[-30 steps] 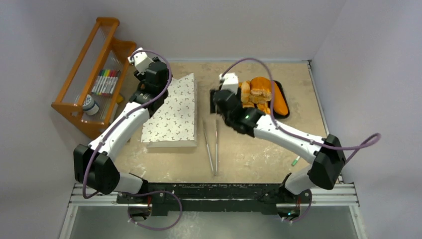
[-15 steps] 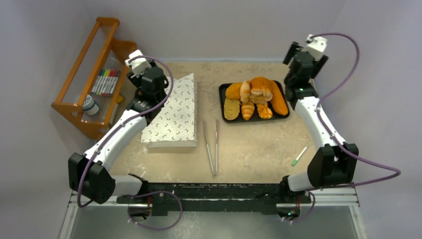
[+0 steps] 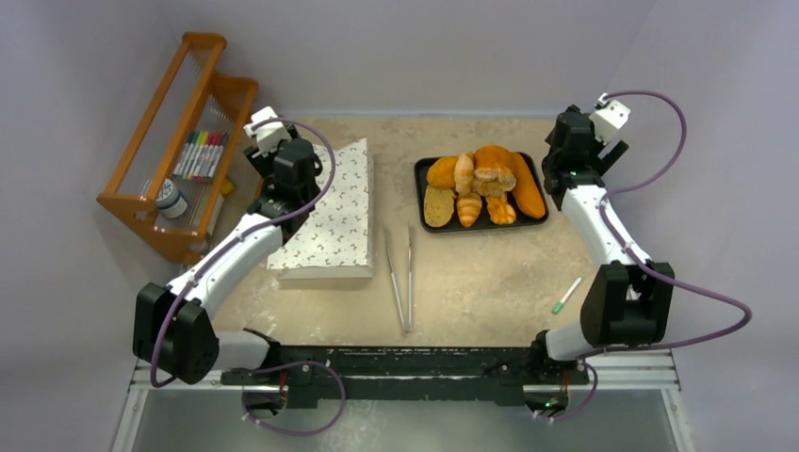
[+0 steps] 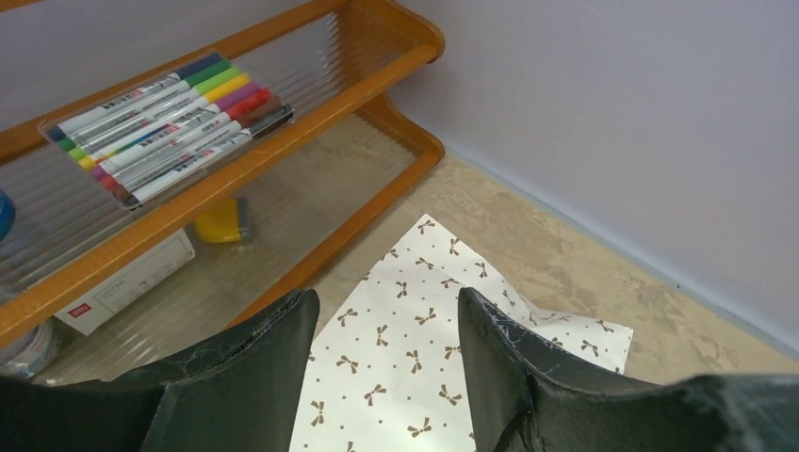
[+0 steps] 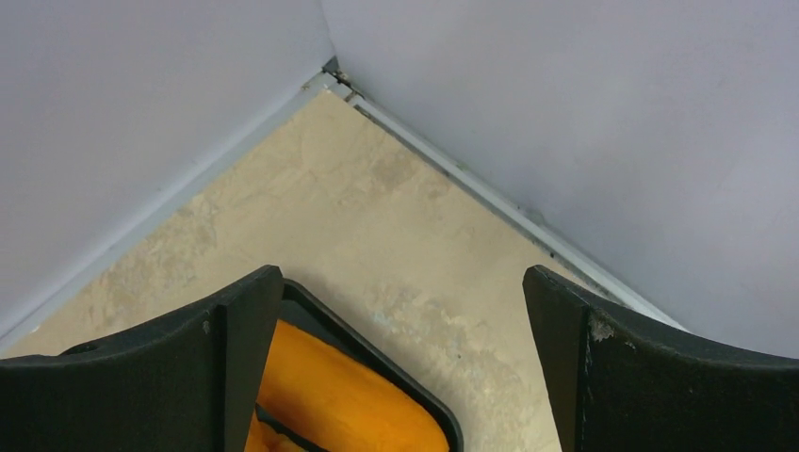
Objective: Take the fake bread out of the paper bag
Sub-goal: Reset both arms
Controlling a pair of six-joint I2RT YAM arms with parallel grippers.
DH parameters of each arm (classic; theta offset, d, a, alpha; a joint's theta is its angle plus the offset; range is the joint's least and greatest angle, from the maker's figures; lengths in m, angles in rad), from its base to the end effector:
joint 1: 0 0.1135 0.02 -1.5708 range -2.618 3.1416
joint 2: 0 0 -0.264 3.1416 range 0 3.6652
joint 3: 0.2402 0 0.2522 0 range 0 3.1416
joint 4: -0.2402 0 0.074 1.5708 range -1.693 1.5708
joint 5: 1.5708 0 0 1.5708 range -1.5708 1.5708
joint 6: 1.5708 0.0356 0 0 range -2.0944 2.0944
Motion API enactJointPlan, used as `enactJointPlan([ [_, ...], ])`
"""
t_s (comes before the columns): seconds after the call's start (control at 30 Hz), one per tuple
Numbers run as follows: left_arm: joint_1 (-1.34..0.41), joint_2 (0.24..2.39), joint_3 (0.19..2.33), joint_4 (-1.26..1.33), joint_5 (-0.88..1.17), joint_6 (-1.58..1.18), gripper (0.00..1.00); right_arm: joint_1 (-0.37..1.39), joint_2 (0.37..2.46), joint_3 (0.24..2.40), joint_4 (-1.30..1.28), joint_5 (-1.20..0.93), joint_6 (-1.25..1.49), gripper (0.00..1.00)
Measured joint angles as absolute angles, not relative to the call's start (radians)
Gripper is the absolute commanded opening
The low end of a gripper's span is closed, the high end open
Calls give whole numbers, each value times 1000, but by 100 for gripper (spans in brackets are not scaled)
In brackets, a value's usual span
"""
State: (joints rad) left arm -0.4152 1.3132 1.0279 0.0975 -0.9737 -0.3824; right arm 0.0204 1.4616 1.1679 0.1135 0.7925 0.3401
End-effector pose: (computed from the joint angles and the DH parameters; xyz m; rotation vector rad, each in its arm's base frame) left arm 0.2837 -0.0929 0.3399 -0.6499 1.5518 0.2563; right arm 0.3409 -0.0184 0.3447 0.8157 1.5087 -0.4243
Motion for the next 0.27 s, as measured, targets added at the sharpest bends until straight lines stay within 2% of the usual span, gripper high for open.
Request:
enactJointPlan([
  [0.27, -415, 1322, 1028, 118, -973, -382, 57, 20, 1468, 1187, 31, 822, 420, 98],
])
